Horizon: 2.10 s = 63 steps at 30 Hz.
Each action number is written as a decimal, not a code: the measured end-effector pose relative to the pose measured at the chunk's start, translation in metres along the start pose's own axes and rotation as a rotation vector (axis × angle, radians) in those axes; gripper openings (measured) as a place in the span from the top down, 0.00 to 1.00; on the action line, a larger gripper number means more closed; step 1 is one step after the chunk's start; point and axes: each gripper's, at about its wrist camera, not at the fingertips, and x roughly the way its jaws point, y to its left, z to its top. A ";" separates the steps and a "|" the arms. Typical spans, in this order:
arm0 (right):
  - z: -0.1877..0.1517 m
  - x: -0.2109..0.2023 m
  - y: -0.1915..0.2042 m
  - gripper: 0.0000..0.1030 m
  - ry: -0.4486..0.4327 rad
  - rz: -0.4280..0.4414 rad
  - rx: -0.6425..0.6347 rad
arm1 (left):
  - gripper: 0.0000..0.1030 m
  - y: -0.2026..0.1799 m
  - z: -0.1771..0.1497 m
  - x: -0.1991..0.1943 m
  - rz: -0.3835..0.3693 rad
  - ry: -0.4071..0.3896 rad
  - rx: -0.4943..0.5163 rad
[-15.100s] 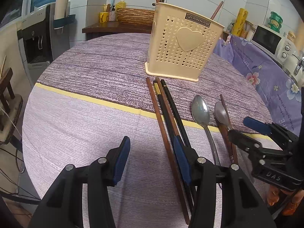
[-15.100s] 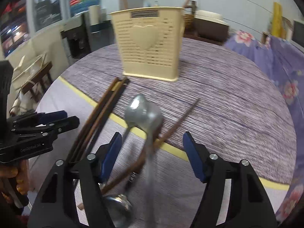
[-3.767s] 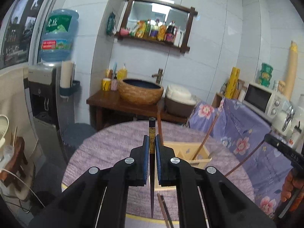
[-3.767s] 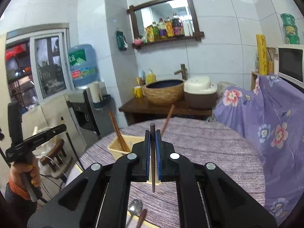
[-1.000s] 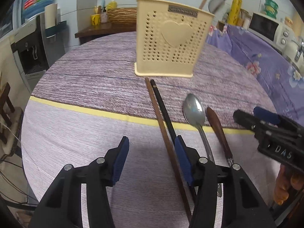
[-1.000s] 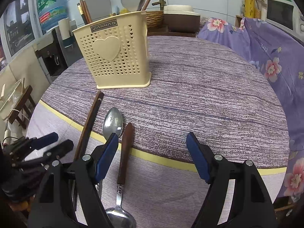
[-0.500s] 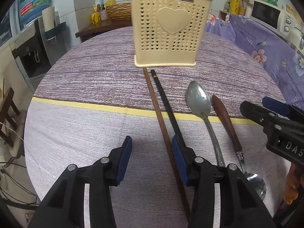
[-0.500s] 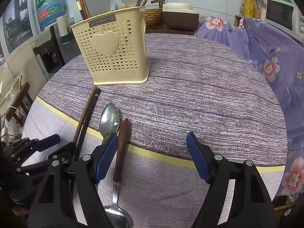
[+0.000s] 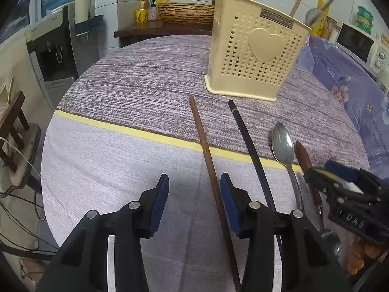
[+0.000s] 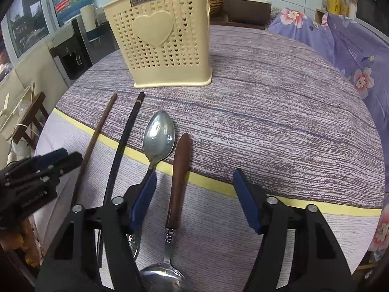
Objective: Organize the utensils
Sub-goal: 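Grasp a brown chopstick with the left gripper while the right gripper grasps a wooden-handled spoon, then lift the chopstick and spoon and lower them into the cream holder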
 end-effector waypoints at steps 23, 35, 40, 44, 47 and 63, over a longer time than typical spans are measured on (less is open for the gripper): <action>0.029 0.026 0.010 0.83 0.017 -0.031 -0.040 | 0.76 -0.015 0.068 0.060 0.105 0.057 0.044; 0.035 0.014 -0.005 0.84 -0.032 0.051 0.007 | 0.92 -0.007 0.076 0.061 0.058 0.047 0.017; 0.042 -0.015 -0.019 0.84 -0.101 0.116 0.026 | 0.92 -0.006 0.083 0.022 -0.014 -0.049 -0.011; 0.049 -0.051 -0.032 0.84 -0.166 0.162 0.033 | 0.92 -0.003 0.090 -0.028 -0.087 -0.173 -0.022; 0.051 -0.075 -0.039 0.85 -0.205 0.193 0.036 | 0.93 -0.003 0.093 -0.065 -0.114 -0.267 -0.011; 0.066 -0.114 -0.038 0.85 -0.287 0.239 -0.025 | 0.93 0.005 0.102 -0.106 -0.158 -0.378 -0.010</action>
